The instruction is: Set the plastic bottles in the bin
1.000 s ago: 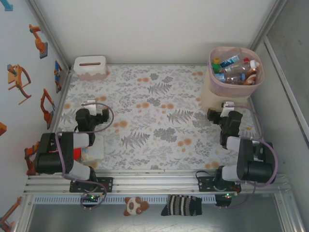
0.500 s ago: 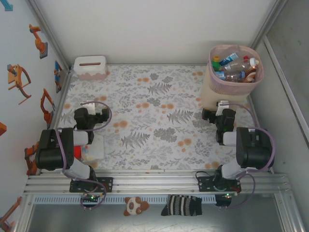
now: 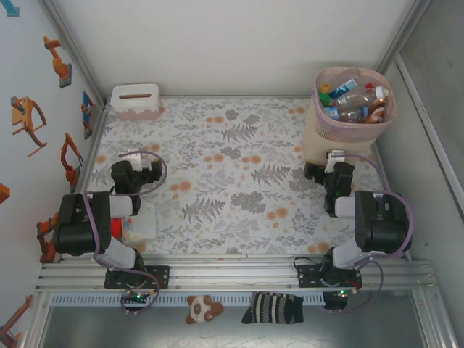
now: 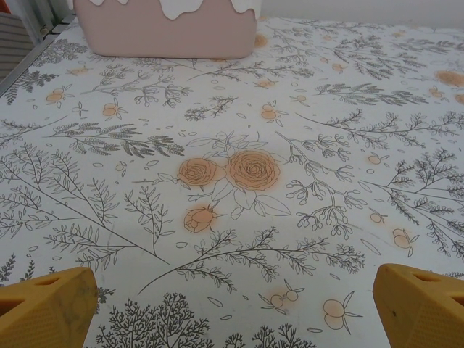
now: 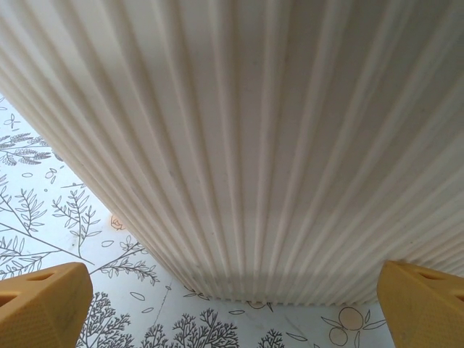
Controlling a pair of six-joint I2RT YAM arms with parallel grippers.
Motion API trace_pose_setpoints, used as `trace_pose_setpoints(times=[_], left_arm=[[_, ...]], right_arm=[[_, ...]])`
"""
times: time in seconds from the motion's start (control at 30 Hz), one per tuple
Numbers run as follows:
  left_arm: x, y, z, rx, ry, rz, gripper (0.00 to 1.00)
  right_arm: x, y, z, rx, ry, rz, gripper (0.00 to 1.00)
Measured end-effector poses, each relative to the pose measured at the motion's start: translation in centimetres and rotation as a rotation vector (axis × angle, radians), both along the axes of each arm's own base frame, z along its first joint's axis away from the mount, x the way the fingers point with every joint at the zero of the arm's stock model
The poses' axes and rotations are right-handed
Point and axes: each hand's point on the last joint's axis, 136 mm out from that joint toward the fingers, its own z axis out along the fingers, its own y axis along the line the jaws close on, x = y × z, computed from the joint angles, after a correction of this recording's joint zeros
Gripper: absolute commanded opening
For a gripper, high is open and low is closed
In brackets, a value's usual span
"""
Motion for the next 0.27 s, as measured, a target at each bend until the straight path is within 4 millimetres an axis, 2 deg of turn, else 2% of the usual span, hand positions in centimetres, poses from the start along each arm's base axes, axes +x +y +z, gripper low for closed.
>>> trace_pose_setpoints(times=[0.27], left_arm=[[0.0, 0.04, -0.01, 0.001, 0.0, 0.002, 0.97]], right_arm=[[0.03, -0.19, 0.04, -0.004, -0.001, -0.01, 0.99]])
